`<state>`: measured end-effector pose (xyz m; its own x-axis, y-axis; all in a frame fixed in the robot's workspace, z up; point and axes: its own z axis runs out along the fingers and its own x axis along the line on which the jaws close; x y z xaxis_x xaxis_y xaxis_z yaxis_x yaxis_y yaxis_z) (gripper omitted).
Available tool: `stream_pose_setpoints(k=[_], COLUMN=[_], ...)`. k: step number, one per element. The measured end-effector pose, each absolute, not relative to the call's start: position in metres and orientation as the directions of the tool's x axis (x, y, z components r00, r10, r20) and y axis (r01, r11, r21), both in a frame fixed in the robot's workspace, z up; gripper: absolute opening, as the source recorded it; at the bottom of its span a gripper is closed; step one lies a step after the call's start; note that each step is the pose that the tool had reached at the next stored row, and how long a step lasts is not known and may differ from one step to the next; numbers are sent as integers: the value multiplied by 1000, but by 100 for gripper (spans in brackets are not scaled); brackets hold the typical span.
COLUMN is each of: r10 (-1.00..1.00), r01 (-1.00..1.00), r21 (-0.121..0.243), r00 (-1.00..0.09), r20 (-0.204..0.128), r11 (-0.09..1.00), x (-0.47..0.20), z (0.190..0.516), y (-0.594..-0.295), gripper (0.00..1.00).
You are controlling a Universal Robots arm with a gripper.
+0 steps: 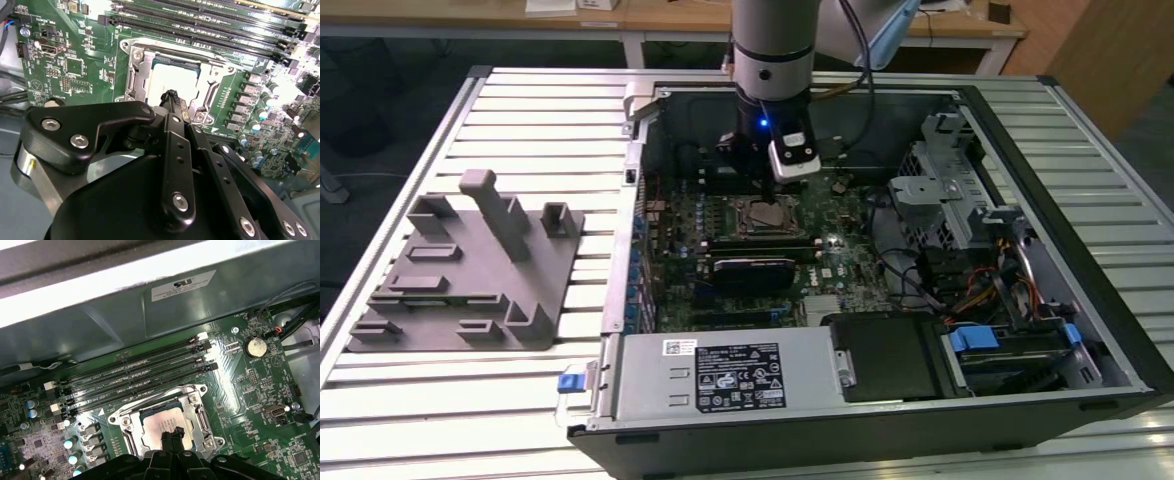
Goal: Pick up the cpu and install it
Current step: 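Install the second cpu locking lever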
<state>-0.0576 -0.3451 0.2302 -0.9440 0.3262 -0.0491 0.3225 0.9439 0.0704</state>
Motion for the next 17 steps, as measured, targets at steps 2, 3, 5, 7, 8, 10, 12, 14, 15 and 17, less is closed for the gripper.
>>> stream_pose_setpoints(k=[2,3,5,7,8,10,12,14,15,17], r10=[326,326,326,326,326,326,326,326,326,326], r01=[323,323,323,323,323,323,322,322,323,323], r21=[70,70,70,70,70,70,70,70,70,70], r00=[-944,-944,-944,-944,-944,-944,-944,-944,-944,-944], r20=[-49,-49,-49,-49,-49,-49,-49,-49,-49,-49], r11=[944,944,944,944,944,944,944,944,944,944], x=[-58,-58,-58,-58,-58,-58,-58,-58,-58,-58], z=[233,235,237,239,239,239,239,239,239,239], y=[-345,-345,-345,-345,-345,-345,-345,-346,-347,-348], gripper=[11,11,11,11,11,11,11,11,11,11])
